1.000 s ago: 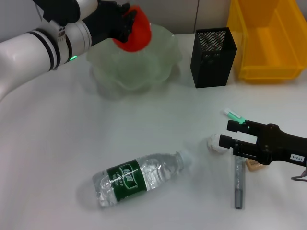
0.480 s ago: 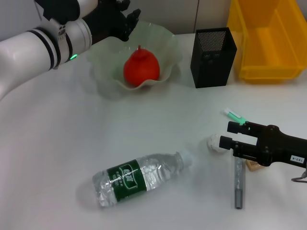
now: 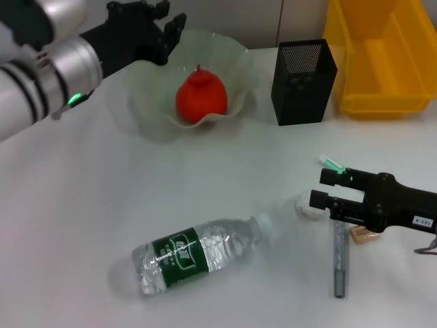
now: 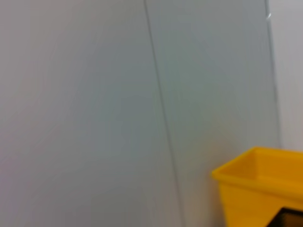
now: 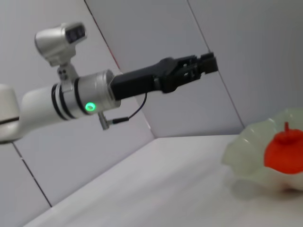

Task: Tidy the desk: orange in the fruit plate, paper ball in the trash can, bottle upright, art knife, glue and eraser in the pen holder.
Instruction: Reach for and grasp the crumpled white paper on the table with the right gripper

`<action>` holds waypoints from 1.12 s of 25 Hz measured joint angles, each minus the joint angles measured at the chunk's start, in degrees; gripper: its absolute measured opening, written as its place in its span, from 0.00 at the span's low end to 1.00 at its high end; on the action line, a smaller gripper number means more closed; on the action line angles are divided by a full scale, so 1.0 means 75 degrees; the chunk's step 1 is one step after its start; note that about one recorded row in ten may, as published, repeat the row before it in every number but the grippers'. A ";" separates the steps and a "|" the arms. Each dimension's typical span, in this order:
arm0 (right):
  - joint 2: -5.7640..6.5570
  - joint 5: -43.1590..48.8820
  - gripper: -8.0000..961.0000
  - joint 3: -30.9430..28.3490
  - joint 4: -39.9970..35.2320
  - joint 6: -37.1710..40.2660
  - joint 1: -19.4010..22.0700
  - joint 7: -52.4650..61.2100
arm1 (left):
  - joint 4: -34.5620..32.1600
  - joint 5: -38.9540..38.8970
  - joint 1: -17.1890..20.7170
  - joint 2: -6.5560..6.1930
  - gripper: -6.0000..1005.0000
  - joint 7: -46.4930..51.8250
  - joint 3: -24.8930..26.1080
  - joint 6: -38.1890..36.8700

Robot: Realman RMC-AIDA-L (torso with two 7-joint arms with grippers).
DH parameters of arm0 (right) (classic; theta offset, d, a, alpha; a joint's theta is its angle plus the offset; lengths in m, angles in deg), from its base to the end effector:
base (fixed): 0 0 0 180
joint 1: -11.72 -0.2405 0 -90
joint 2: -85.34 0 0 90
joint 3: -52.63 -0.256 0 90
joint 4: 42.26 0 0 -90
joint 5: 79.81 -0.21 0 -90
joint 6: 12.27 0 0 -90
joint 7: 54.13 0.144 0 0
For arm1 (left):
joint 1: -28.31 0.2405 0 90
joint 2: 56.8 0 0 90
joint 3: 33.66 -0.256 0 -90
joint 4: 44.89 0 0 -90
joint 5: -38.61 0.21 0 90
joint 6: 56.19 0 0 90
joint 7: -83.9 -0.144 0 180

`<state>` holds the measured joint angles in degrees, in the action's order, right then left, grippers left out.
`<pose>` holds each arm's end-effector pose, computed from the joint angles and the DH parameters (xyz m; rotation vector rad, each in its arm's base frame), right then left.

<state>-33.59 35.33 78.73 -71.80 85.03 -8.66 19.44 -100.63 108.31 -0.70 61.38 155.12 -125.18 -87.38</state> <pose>0.3158 0.2608 0.0045 -2.5149 0.8800 0.9538 -0.1537 0.4146 -0.0273 -2.2735 -0.2381 -0.5863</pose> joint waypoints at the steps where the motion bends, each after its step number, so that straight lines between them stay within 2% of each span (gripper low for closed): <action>1: 0.0003 0.0000 0.69 0.0001 -0.0048 0.0065 -0.0032 0.0071 | -0.0188 0.0049 0.0196 -0.0029 0.28 0.0156 0.0020 -0.0246; 3: 0.0001 0.0006 0.69 0.0005 -0.0208 0.0194 -0.0080 0.0277 | -0.0509 0.0305 0.0551 -0.0114 0.28 0.0567 0.0065 -0.0722; 4: -0.0007 0.0012 0.69 0.0010 -0.0393 0.0359 -0.0108 0.0491 | -0.0864 0.0808 0.0892 -0.0227 0.28 0.1117 0.0108 -0.1215; 5: -0.0007 0.0012 0.69 0.0010 -0.0393 0.0359 -0.0108 0.0491 | -0.0864 0.0808 0.0892 -0.0227 0.28 0.1117 0.0108 -0.1215; 6: -0.0010 0.0013 0.69 0.0012 -0.0490 0.0471 -0.0119 0.0577 | -0.1131 0.1262 0.1147 -0.0275 0.28 0.1445 0.0203 -0.1686; 7: -0.0010 0.0013 0.69 0.0012 -0.0585 0.0575 -0.0129 0.0667 | -0.1131 0.1262 0.1147 -0.0275 0.28 0.1445 0.0203 -0.1686; 9: -0.0009 0.0013 0.69 0.0016 -0.0910 0.0862 -0.0135 0.1059 | -0.1442 0.1736 0.1533 -0.0263 0.28 0.1720 0.0592 -0.2674; 10: -0.0009 0.0013 0.69 0.0016 -0.0910 0.0862 -0.0135 0.1059 | -0.1442 0.1736 0.1533 -0.0263 0.28 0.1720 0.0592 -0.2674; 11: -0.0009 0.0015 0.69 0.0028 -0.1149 0.1033 -0.0120 0.1312 | -0.1498 0.1894 0.1716 -0.0222 0.28 0.1774 0.0970 -0.3451; 12: -0.0009 0.0015 0.69 0.0028 -0.1149 0.1033 -0.0120 0.1312 | -0.1498 0.1894 0.1716 -0.0222 0.28 0.1774 0.0970 -0.3451; 14: -0.0009 0.0017 0.69 0.0036 -0.1601 0.1337 -0.0028 0.1733 | -0.1450 0.2078 0.1871 -0.0229 0.27 0.1771 0.1531 -0.4530; 15: -0.0009 0.0017 0.69 0.0036 -0.1601 0.1337 -0.0028 0.1733 | -0.1450 0.2078 0.1871 -0.0229 0.28 0.1771 0.1531 -0.4530; 18: -0.0009 0.0120 0.69 0.0041 -0.2127 0.1567 0.0055 0.2195 | -0.1383 0.2331 0.1974 -0.0256 0.28 0.1743 0.1978 -0.5417; 19: -0.0010 0.0168 0.69 0.0063 -0.2323 0.1639 0.0070 0.2384 | -0.1307 0.2504 0.2000 -0.0266 0.28 0.1724 0.2238 -0.5994; 23: -0.0018 0.0223 0.69 0.0173 -0.3048 0.1932 0.0090 0.3140 | -0.1161 0.2642 0.2007 -0.0274 0.28 0.1749 0.2565 -0.6706; 24: -0.0027 0.0224 0.69 0.0310 -0.3541 0.2077 0.0122 0.3555 | -0.1115 0.2685 0.2022 -0.0259 0.28 0.1775 0.2742 -0.7061; 25: -0.0027 0.0224 0.69 0.0310 -0.3541 0.2077 0.0122 0.3555 | -0.1115 0.2685 0.2022 -0.0259 0.28 0.1775 0.2742 -0.7061; 28: -0.0051 0.0225 0.69 0.0589 -0.4436 0.2169 0.0191 0.4277 | -0.0996 0.2710 0.2051 -0.0215 0.28 0.1784 0.2982 -0.7451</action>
<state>-33.97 37.01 83.14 -105.07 101.30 -7.23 51.51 -108.10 128.63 14.68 59.77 168.50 -102.81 -143.26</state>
